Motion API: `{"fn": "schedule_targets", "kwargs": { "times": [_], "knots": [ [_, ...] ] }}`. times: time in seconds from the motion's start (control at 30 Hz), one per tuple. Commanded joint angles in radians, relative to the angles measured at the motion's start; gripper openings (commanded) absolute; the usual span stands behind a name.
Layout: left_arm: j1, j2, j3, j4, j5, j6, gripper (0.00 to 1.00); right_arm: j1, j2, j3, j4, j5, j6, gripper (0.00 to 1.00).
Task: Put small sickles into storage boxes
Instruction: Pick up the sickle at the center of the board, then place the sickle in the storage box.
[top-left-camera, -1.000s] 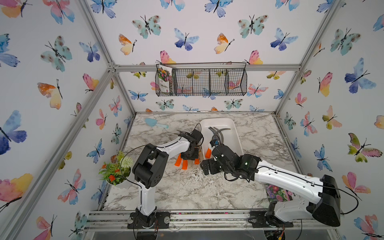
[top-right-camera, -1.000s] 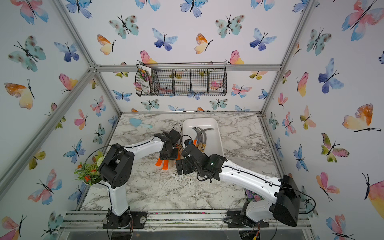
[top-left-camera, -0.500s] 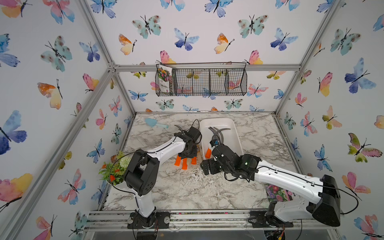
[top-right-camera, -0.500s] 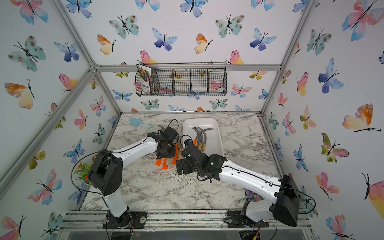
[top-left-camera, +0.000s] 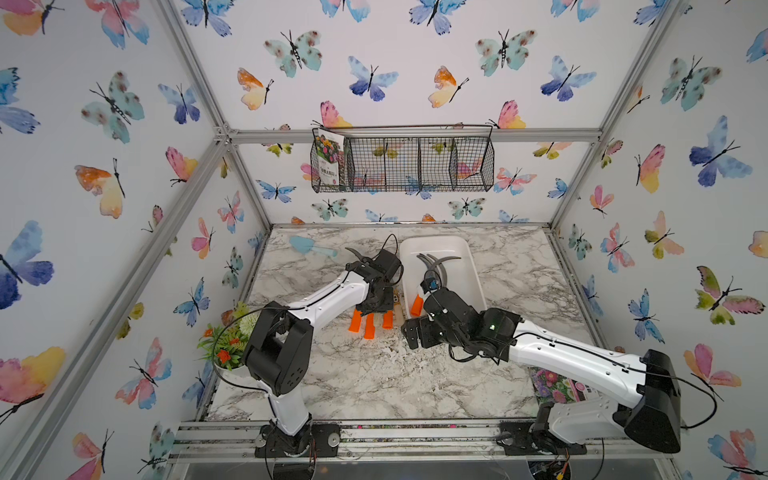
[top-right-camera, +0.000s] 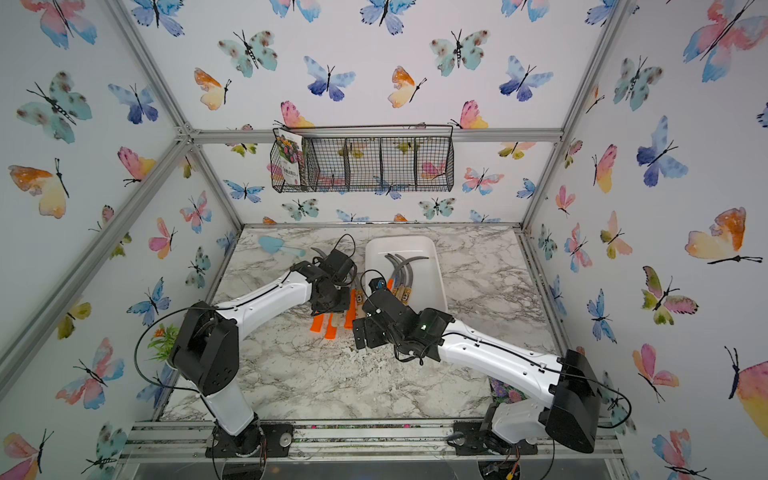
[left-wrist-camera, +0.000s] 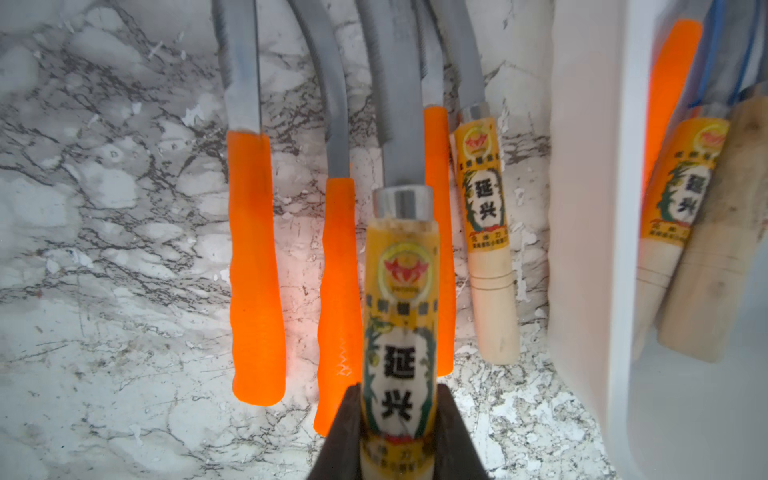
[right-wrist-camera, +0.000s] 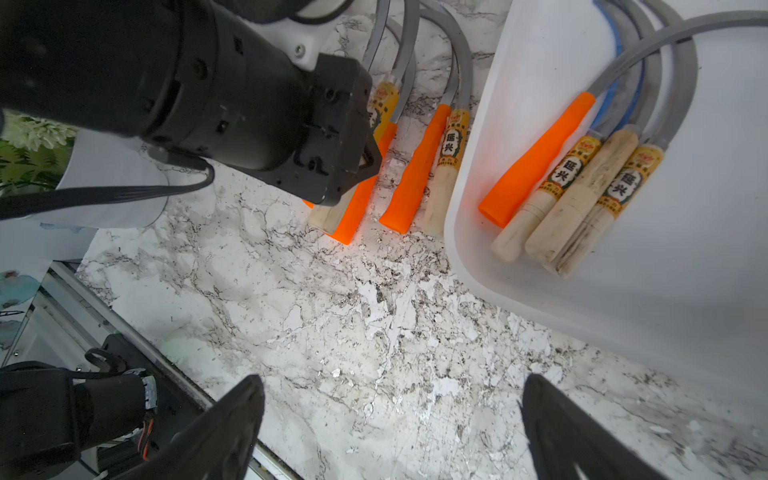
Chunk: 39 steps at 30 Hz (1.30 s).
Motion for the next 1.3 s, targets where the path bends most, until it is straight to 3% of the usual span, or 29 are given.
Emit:
{"fn": "schedule_targets", "kwargs": {
  "times": [0.0, 0.87, 1.27],
  "knots": [
    [-0.008, 0.012, 0.081, -0.028, -0.014, 0.008, 0.00, 0.005, -0.018, 0.003, -0.025, 0.033, -0.005, 0.98],
    [-0.106, 0.104, 0.255, -0.078, -0.010, -0.011, 0.00, -0.001, -0.105, -0.028, -0.092, 0.125, -0.008, 0.98],
    [-0.151, 0.220, 0.412, -0.107, 0.001, -0.005, 0.00, -0.037, -0.211, -0.064, -0.169, 0.158, -0.003, 0.98]
  ]
}}
